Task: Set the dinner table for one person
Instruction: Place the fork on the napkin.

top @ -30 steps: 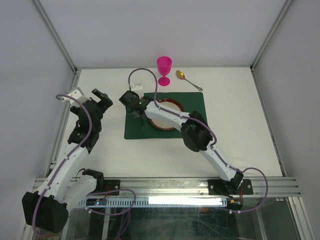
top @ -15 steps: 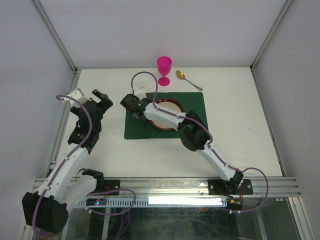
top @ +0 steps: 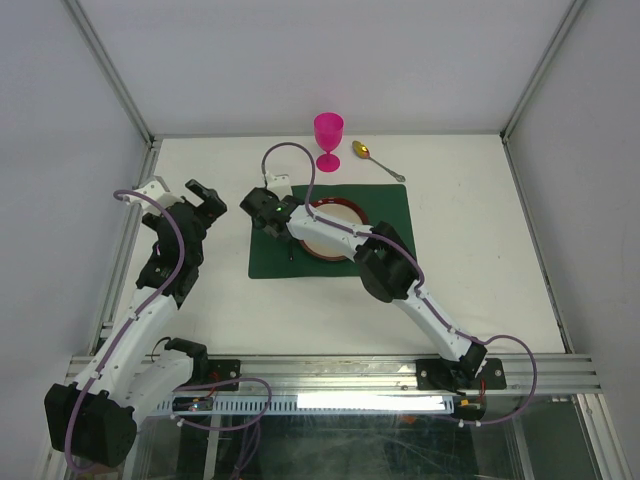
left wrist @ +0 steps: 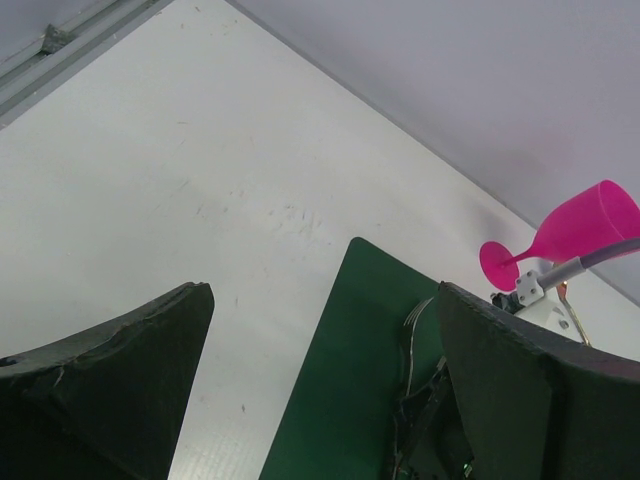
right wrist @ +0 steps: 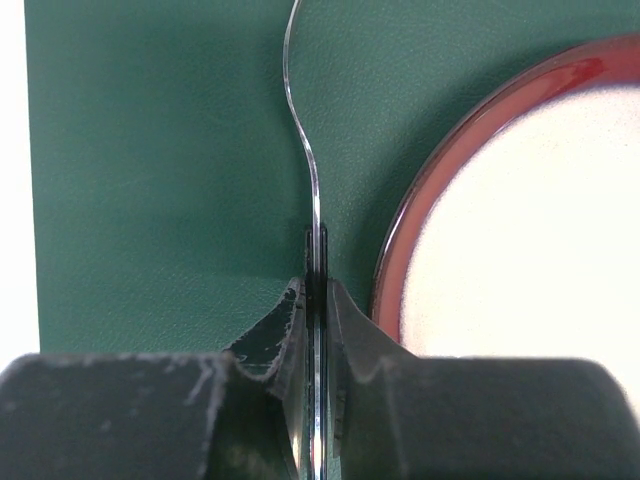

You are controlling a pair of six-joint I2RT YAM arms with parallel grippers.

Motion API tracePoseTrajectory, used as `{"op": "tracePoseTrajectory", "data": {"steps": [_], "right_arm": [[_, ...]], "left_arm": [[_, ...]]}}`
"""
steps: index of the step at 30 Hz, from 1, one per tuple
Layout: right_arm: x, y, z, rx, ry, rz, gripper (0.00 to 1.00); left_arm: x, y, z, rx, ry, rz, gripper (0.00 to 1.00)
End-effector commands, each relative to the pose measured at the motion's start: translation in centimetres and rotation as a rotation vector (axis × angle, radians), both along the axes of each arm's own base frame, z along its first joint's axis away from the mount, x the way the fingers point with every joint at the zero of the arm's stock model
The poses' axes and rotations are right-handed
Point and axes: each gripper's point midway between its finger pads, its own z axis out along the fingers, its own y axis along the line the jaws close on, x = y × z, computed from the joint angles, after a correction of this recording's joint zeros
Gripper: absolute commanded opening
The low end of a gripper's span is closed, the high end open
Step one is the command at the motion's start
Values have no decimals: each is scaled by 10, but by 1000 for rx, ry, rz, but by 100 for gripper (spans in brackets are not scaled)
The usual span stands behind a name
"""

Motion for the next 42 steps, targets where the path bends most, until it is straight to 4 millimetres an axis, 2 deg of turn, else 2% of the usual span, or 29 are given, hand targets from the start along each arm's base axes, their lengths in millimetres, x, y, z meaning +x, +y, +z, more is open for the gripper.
{"op": "tracePoseTrajectory", "data": {"steps": [1,11,17,29,35,37,39,42], "right_arm": [[14,19,30,82,-80,-10,0],[9,34,30,117,-73,39,0],[8,36,27,119,-63,52,0],[9,34,29,106,-72,56,24],[10,34,32,107,-80,60,28],[11,34,37,109,-93,61,29],[14,33,52,113,-119,63,30],[19,25,85,107,-177,67,30]], "left_arm": [[4,1,12,-10,-48,-6,99],[4,0,11,-13,-47,-9,99],[3,0,11,-15,-49,-11,99],[2,1,11,-13,-50,-5,99],[2,1,11,-12,-50,-5,99],[2,1,10,-14,-49,-7,99],[3,0,8,-17,-44,-8,99],[5,-3,2,-25,-31,-20,99]]}}
